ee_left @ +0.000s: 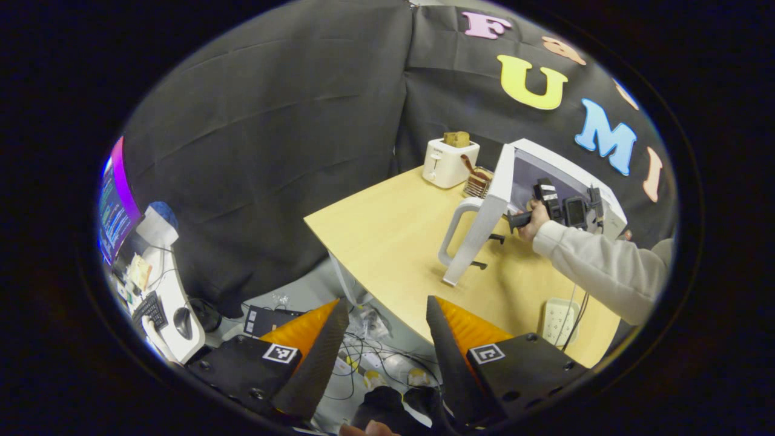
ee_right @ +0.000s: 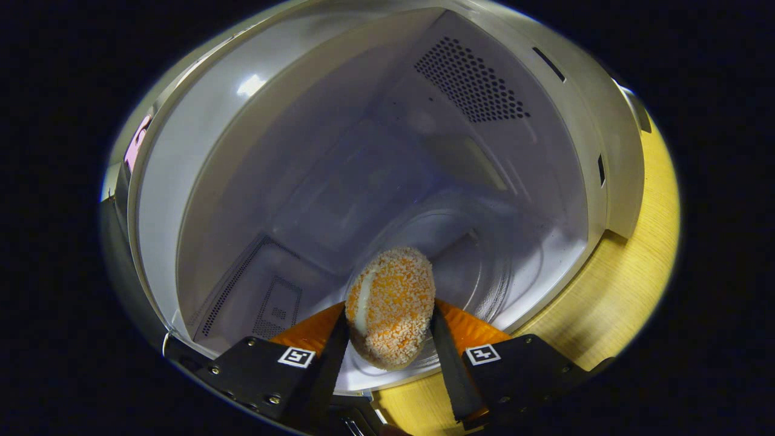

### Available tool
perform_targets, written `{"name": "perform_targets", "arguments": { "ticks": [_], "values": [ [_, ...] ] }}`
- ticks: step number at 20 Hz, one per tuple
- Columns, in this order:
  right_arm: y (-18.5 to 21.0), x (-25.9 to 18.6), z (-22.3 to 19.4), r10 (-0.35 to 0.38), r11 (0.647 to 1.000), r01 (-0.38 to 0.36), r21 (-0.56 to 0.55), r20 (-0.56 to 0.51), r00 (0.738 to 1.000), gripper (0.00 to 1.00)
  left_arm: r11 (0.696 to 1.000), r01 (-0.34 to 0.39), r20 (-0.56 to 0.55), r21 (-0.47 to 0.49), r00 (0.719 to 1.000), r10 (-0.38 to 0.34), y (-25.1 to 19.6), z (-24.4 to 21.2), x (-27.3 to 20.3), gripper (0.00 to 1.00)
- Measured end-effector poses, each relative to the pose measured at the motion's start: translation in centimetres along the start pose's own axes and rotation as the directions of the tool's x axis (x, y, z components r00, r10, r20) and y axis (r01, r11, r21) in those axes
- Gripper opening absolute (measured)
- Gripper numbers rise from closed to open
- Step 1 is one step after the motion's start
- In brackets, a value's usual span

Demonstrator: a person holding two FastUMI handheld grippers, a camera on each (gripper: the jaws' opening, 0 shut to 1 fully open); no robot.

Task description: Open the microwave oven with the left hand, put the food in, and close the microwave oven.

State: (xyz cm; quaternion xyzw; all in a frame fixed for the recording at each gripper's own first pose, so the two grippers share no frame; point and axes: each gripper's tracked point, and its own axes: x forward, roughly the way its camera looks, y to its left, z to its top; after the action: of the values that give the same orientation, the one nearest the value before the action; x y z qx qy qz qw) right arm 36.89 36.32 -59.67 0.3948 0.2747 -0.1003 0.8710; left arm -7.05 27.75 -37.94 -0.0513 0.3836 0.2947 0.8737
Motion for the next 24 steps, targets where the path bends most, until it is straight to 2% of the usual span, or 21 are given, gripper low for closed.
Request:
{"name": "perform_targets", "arguments": {
  "ticks": [2,3,4,5,9,14,15,16,18,23,24],
  "values": [
    [-0.1,-0.7,0.0,-0.007,1.000,0.007,-0.021,-0.021,1.000,0.78,1.000,0.010,0.004,0.002,1.000,-0.010,-0.4,0.1,0.0,0.88],
    [0.1,-1.0,0.4,-0.003,0.999,0.003,-0.039,-0.008,1.000,0.79,1.000,0.015,0.009,0.005,1.000,-0.015,-0.6,0.1,0.1,0.92],
    [0.0,-1.0,0.8,-0.004,0.998,0.005,-0.056,0.005,1.000,0.84,1.000,0.020,0.016,0.005,1.000,-0.020,-0.7,0.4,0.1,0.88],
    [-0.1,-1.3,1.0,-0.007,0.998,0.007,-0.062,0.001,1.000,0.98,1.000,0.025,0.021,0.006,0.999,-0.025,-0.9,0.5,-0.2,0.88],
    [-0.1,-2.7,0.5,0.007,0.995,-0.013,-0.096,-0.061,0.998,0.98,0.999,0.032,0.054,0.004,0.998,-0.032,-0.4,1.0,-0.9,0.88],
    [0.3,-7.1,1.6,0.068,0.976,-0.089,-0.199,-0.110,0.992,0.98,0.997,0.081,0.109,-0.016,0.991,-0.079,0.7,2.4,-0.5,0.88],
    [0.3,-8.3,1.7,0.081,0.969,-0.109,-0.224,-0.132,0.988,0.98,0.995,0.096,0.117,-0.014,0.989,-0.094,1.0,2.6,-0.2,0.88],
    [-0.2,-9.6,1.8,0.076,0.958,-0.114,-0.263,-0.151,0.986,0.98,0.994,0.109,0.120,-0.012,0.987,-0.107,1.5,2.9,0.0,0.83],
    [-1.3,-12.5,2.1,0.053,0.933,-0.112,-0.341,-0.179,0.982,0.98,0.989,0.145,0.142,-0.008,0.980,-0.142,2.2,3.7,0.5,0.88],
    [-2.1,-21.0,3.3,0.090,0.864,-0.195,-0.464,-0.239,0.967,0.98,0.963,0.268,0.187,0.001,0.946,-0.264,3.4,5.0,2.5,0.87],
    [-2.5,-22.8,3.6,0.095,0.852,-0.207,-0.481,-0.248,0.964,0.98,0.957,0.291,0.186,0.012,0.939,-0.288,3.6,5.1,3.3,0.83]
  ]
}}
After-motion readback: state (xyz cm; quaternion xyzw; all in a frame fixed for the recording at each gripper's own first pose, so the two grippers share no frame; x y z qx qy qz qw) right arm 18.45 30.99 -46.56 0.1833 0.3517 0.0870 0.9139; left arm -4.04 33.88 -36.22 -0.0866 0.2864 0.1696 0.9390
